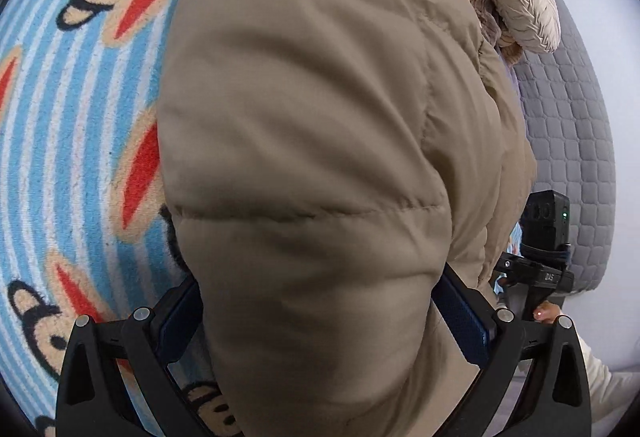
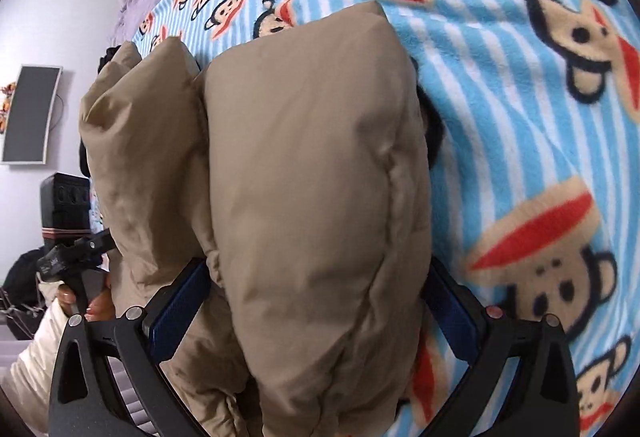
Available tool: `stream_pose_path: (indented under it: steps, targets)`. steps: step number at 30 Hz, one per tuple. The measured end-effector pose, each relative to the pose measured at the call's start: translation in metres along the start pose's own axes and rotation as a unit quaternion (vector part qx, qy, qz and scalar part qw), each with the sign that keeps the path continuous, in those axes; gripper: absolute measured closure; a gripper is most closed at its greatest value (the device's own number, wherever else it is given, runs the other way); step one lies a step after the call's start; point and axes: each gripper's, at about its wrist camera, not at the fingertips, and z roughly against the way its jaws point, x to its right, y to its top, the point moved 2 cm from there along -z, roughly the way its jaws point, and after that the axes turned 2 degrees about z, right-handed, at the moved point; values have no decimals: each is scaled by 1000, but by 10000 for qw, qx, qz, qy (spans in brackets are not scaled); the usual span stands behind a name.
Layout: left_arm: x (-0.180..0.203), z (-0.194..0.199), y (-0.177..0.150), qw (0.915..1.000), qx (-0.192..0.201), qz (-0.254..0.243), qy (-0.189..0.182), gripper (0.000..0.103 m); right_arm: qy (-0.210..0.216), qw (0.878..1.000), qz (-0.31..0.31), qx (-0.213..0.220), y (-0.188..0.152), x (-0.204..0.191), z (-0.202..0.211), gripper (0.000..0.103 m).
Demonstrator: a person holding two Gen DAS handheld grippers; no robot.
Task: Fold large clothes
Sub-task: 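Lift the jacket edge with both grippers and fold it over the bundle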
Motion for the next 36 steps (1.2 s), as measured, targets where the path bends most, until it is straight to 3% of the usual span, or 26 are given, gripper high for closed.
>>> stream_pose_path:
  steps: [4, 5, 10, 14, 23, 26, 32, 36]
  targets:
    - [2, -8, 2, 10000, -7, 3, -89, 0, 1249, 9916, -333, 63, 6, 4, 0, 0]
    - [4, -8, 1, 10000, 19, -19, -62, 0, 1378, 9898, -360, 67, 9, 4, 0, 0]
    - [11, -12, 0, 9998, 129, -101, 106, 0, 686, 9975, 18, -143, 18, -4, -20, 0]
    - [18, -16, 2, 9993, 195, -119, 288, 0, 650, 9976, -119, -193, 23, -3, -33, 0]
    - [65, -15, 0, 9884, 624, -606, 1242, 0, 754, 9951, -606, -196, 24, -8, -37, 1]
    - [72, -13, -1, 9859, 708, -634, 1380, 3, 842, 9939, -702, -158, 22, -11, -33, 11]
    - [69, 4, -13, 9833, 779, -763, 1456, 12, 1157, 9897, -841, -7, 20, -20, -22, 45]
    - [72, 19, -19, 9833, 814, -855, 1383, 19, 1339, 9869, -901, 64, 15, -27, -11, 51]
